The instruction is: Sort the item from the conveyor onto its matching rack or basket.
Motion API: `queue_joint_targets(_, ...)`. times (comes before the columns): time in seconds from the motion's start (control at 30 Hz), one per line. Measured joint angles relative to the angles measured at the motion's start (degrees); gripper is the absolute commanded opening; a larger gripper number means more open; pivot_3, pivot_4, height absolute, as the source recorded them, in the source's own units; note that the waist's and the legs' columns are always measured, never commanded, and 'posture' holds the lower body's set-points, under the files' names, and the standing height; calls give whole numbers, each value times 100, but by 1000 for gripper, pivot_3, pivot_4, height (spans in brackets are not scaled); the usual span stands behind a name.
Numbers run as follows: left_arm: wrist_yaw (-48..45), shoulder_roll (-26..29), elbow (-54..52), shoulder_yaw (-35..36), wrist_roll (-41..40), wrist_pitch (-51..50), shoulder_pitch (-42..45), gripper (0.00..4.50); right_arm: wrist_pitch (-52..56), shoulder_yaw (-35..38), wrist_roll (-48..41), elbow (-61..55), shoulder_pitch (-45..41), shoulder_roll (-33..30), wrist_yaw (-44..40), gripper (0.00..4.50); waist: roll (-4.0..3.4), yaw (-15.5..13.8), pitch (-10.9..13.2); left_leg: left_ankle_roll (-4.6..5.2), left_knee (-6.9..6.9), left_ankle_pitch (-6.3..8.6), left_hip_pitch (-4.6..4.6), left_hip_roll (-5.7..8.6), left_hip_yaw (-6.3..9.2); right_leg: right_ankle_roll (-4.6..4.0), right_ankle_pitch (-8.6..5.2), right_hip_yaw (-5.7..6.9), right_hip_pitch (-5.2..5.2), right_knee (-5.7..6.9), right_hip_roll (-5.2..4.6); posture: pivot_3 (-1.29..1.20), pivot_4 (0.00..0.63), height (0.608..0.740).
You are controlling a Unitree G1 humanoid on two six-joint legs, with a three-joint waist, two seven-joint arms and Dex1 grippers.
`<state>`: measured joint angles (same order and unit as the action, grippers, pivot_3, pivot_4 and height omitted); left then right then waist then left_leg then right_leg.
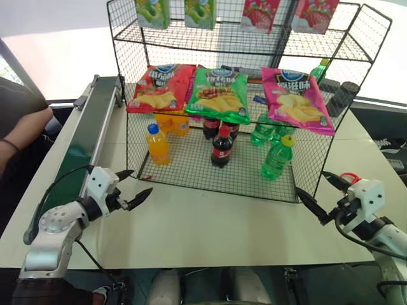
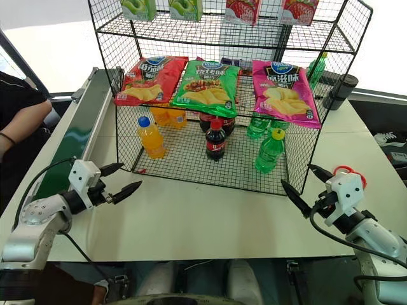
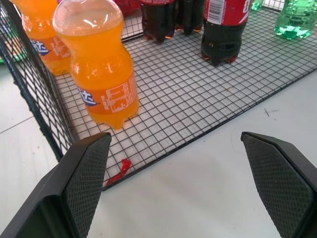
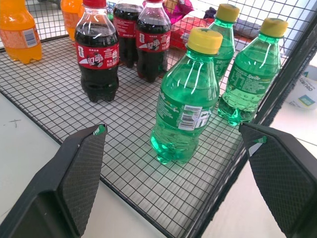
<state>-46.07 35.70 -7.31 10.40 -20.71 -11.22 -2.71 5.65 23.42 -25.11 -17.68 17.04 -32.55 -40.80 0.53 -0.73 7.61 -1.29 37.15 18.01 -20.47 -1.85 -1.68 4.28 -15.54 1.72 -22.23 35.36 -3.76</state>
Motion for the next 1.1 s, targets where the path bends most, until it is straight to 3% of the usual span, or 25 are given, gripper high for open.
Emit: queue_joint_targets(1.1, 229, -84, 104, -5, 29, 25, 220, 4500, 12, -182, 136, 169, -436, 1, 121, 4435, 0, 2, 0, 0, 0, 0, 0, 0, 0, 1, 1, 0, 0, 0, 7, 0, 150, 740)
